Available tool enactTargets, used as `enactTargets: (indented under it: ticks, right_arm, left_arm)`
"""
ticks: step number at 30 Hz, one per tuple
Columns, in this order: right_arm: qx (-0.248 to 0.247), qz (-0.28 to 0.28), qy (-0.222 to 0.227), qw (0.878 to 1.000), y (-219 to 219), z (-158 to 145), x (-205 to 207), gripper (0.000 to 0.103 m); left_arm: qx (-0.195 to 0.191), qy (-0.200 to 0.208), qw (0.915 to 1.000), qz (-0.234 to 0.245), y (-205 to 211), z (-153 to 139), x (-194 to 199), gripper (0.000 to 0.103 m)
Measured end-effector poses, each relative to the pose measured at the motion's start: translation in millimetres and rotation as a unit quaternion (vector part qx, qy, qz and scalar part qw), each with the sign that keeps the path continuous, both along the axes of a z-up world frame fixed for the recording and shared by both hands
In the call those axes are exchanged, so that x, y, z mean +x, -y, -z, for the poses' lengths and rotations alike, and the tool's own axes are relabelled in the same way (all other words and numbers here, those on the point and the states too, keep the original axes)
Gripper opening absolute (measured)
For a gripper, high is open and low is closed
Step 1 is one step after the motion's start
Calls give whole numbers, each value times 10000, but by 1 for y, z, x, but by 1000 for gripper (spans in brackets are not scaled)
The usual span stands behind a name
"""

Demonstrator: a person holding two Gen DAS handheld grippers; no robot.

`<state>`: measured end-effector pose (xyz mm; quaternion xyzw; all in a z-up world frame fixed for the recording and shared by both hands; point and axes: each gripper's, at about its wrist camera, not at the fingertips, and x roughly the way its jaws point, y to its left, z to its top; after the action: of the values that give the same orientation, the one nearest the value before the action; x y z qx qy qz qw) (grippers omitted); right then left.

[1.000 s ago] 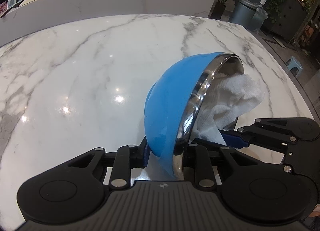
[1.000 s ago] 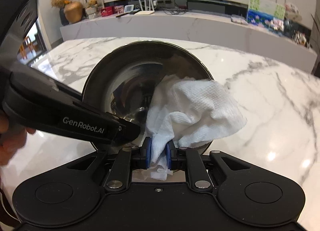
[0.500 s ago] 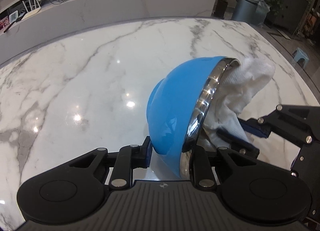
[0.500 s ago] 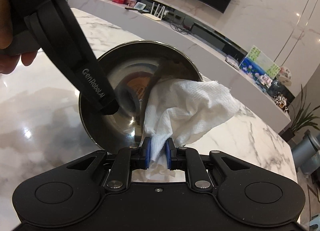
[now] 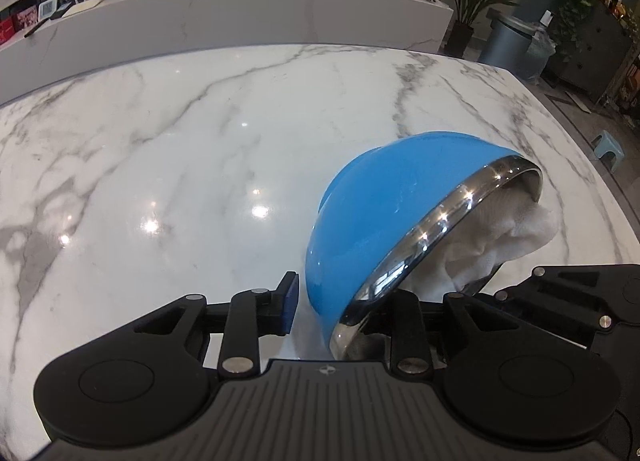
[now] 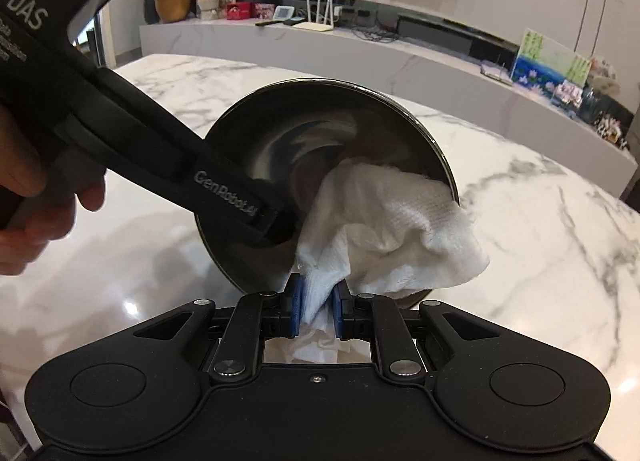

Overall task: Clean bowl
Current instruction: 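Rotate the bowl with the left tool while the right tool keeps wiping inside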

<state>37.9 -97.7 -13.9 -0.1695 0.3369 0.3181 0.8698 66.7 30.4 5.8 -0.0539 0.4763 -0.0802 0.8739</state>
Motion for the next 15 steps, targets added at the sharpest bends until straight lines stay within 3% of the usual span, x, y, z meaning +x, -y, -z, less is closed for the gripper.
enactTargets:
  ticks: [15]
  right_arm:
    - [-556, -110, 648, 9963, -9, 1, -8, 13]
  left_arm:
    - [64, -366, 9966, 740, 9, -2, -2, 19]
